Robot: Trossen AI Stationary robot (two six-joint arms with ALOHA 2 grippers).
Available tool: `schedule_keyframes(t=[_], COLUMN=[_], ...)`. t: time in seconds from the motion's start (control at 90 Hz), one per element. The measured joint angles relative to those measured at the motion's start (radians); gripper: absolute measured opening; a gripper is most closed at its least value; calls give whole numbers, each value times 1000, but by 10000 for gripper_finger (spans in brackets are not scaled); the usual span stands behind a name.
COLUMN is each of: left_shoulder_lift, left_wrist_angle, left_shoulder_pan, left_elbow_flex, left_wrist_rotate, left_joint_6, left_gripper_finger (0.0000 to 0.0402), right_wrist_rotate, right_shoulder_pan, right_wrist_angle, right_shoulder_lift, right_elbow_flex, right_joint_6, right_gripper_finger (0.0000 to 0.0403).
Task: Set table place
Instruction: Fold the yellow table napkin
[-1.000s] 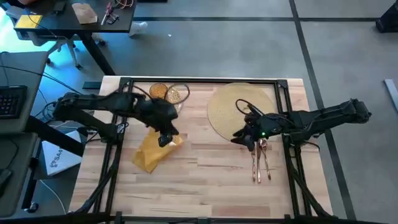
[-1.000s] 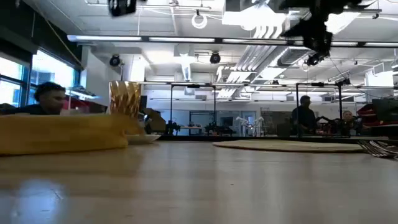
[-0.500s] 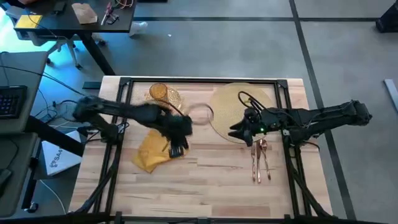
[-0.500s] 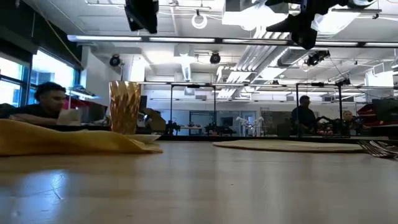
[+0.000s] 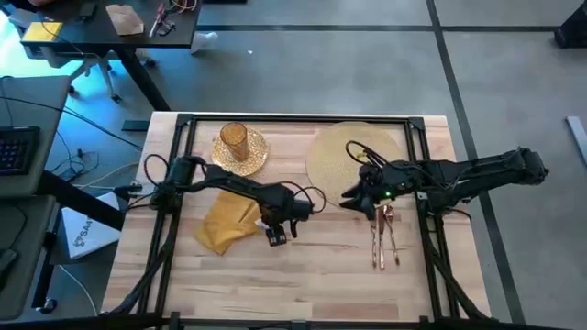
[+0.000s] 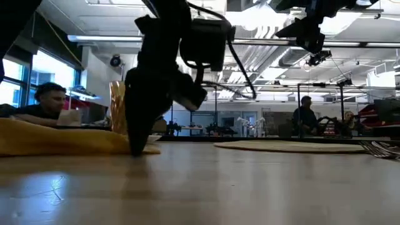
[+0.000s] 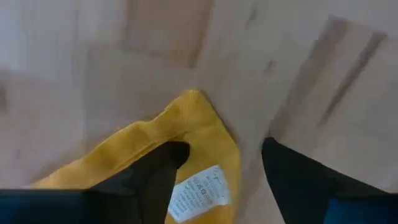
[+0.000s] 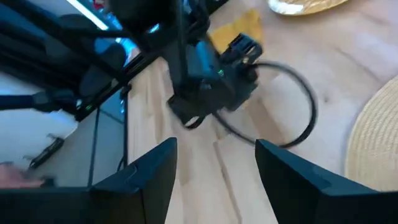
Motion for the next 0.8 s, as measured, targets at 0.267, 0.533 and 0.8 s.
schedule_keyframes(t=[0.267,0.533,0.8], left_shoulder_lift=[18,-74,-221], left_wrist_angle=[-63,-394,-471], left_shoulder_pan=[-51,-94,-107], left_elbow_flex=[69,383,731], left_wrist_rotate=[-37,-140,-149], left_joint_6=[-21,-85,-119], left_gripper_finger=[28,1,0], right_wrist_rotate=[-73,-69,-42], right_shoulder_pan=[0,0,0], right_wrist_angle=[-8,-5,15], right_shoulder_lift=[0,0,13], right_elbow_flex=[0,0,0], right_joint_6=[-74,-149,-215], right_gripper_finger=[204,204,204])
